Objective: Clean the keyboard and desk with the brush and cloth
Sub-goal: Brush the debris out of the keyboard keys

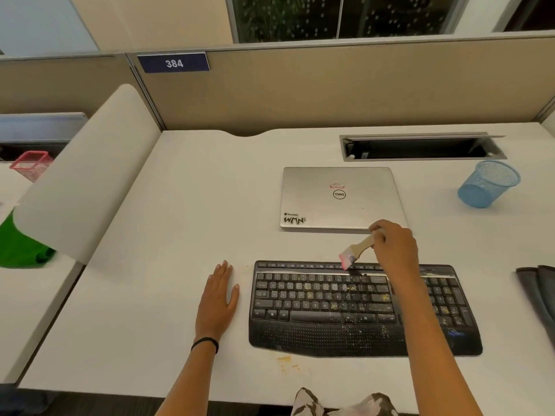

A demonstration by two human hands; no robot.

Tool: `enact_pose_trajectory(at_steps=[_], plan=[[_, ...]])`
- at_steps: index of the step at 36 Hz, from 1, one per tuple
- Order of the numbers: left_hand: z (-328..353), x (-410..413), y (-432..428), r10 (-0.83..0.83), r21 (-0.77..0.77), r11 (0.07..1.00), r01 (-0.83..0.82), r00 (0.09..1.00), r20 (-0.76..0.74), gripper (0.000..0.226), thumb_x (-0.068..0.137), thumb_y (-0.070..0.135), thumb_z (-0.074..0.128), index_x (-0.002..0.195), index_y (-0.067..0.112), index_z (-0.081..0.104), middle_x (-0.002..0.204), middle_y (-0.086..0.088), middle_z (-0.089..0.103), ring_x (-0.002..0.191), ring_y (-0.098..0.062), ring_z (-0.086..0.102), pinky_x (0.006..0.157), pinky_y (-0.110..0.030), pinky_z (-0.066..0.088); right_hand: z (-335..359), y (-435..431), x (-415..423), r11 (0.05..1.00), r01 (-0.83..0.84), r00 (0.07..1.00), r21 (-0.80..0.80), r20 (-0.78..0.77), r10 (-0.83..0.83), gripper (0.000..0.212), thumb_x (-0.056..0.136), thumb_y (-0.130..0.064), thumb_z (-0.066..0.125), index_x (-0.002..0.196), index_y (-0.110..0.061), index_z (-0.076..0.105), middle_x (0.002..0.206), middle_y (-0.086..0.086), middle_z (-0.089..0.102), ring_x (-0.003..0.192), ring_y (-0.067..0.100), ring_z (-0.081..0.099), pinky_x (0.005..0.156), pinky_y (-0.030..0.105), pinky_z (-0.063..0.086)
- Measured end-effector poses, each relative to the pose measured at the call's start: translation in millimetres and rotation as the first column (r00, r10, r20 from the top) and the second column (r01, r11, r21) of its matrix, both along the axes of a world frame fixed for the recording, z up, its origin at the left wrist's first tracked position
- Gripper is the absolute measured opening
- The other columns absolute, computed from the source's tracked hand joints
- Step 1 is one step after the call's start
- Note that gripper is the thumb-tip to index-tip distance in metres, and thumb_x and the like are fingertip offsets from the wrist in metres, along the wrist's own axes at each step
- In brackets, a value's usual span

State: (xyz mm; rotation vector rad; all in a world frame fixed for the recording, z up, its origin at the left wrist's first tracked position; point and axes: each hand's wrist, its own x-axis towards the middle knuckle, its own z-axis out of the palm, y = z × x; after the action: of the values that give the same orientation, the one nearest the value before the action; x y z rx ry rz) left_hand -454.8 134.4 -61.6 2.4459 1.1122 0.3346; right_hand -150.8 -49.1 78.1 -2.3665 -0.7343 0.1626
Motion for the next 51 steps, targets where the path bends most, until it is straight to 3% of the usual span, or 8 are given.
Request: enact_pose_trajectory(at_steps=[6,10,17,22,28,34,43,51], plan=[[-1,-1,1,-0.006,0.005,1.0,0.006,1.0,-0.005,0.067,0.091,0.051,0.02,0.147,0.015,0.03,0.155,0.005,0.021,0.142,-0.003,0.01,0.113,-0.011,-0.004,8,1,0,0.986,-0.06,0.997,0.154,-0.041,0.067,0.021,0.093,-0.002,0.045,0.095,-0.009,0.065,0.083,0.006,0.065,0.069,0.013,0.059,0.064,0.028,0.048],[-2,-1,1,-0.007,0.006,1.0,0.007,1.0,-0.007,0.068,0.091,0.052,0.019,0.147,0.015,0.029,0.155,0.006,0.02,0.142,-0.002,0.008,0.113,-0.011,-0.004,-3,2,2,0.989,-0.126,0.984,0.083,-0.116,0.135,0.021,0.092,-0.002,0.046,0.088,-0.013,0.064,0.085,0.006,0.067,0.076,0.02,0.065,0.068,0.034,0.053],[-1,0,0,-0.007,0.006,1.0,0.007,1.0,0.0,0.067,0.091,0.052,0.02,0.147,0.015,0.029,0.154,0.006,0.02,0.141,-0.002,0.009,0.113,-0.011,-0.004,-5,-14,19,0.998,0.064,0.998,0.006,0.003,-0.064,0.025,0.091,-0.001,0.042,0.087,-0.009,0.065,0.083,0.013,0.065,0.07,0.023,0.054,0.057,0.028,0.037],[-3,-1,1,-0.004,-0.001,1.0,0.004,1.0,0.001,0.068,0.091,0.053,0.02,0.147,0.016,0.029,0.155,0.007,0.019,0.141,0.0,0.007,0.113,-0.012,-0.004,8,-21,27,0.988,0.006,0.992,0.153,-0.122,0.013,0.021,0.091,-0.001,0.047,0.087,-0.009,0.067,0.081,0.006,0.066,0.064,0.009,0.063,0.058,0.017,0.043],[-4,-1,2,-0.003,-0.001,1.0,0.003,1.0,-0.002,0.069,0.09,0.055,0.019,0.148,0.017,0.026,0.155,0.009,0.016,0.142,0.001,0.004,0.114,-0.015,-0.002,5,-29,34,0.989,-0.15,0.954,0.003,-0.262,0.146,0.022,0.091,0.0,0.047,0.089,-0.008,0.067,0.086,0.008,0.065,0.064,0.006,0.065,0.049,0.007,0.044],[-5,-1,2,0.001,0.004,1.0,-0.001,1.0,0.001,0.069,0.091,0.054,0.019,0.148,0.017,0.027,0.155,0.009,0.018,0.141,0.001,0.006,0.116,-0.02,0.002,5,-37,37,1.0,0.014,0.997,0.022,-0.078,-0.013,0.024,0.09,0.0,0.045,0.086,-0.011,0.065,0.082,0.011,0.067,0.07,0.022,0.067,0.067,0.034,0.053],[-4,-1,1,0.006,0.001,1.0,-0.006,1.0,0.003,0.07,0.09,0.054,0.018,0.148,0.017,0.027,0.155,0.008,0.018,0.141,0.0,0.007,0.114,-0.016,-0.001,9,-48,47,0.989,-0.146,0.952,-0.027,-0.275,0.133,0.02,0.093,-0.001,0.047,0.091,-0.009,0.065,0.086,0.01,0.066,0.068,0.013,0.067,0.047,0.009,0.046],[-4,-1,1,0.004,0.008,1.0,-0.005,1.0,0.015,0.07,0.089,0.054,0.018,0.148,0.016,0.027,0.154,0.008,0.018,0.141,-0.001,0.008,0.116,-0.021,0.003,8,-55,48,1.0,-0.018,0.998,0.024,-0.064,0.019,0.018,0.094,-0.008,0.045,0.092,-0.014,0.061,0.081,0.008,0.067,0.066,0.013,0.066,0.058,0.023,0.046]])
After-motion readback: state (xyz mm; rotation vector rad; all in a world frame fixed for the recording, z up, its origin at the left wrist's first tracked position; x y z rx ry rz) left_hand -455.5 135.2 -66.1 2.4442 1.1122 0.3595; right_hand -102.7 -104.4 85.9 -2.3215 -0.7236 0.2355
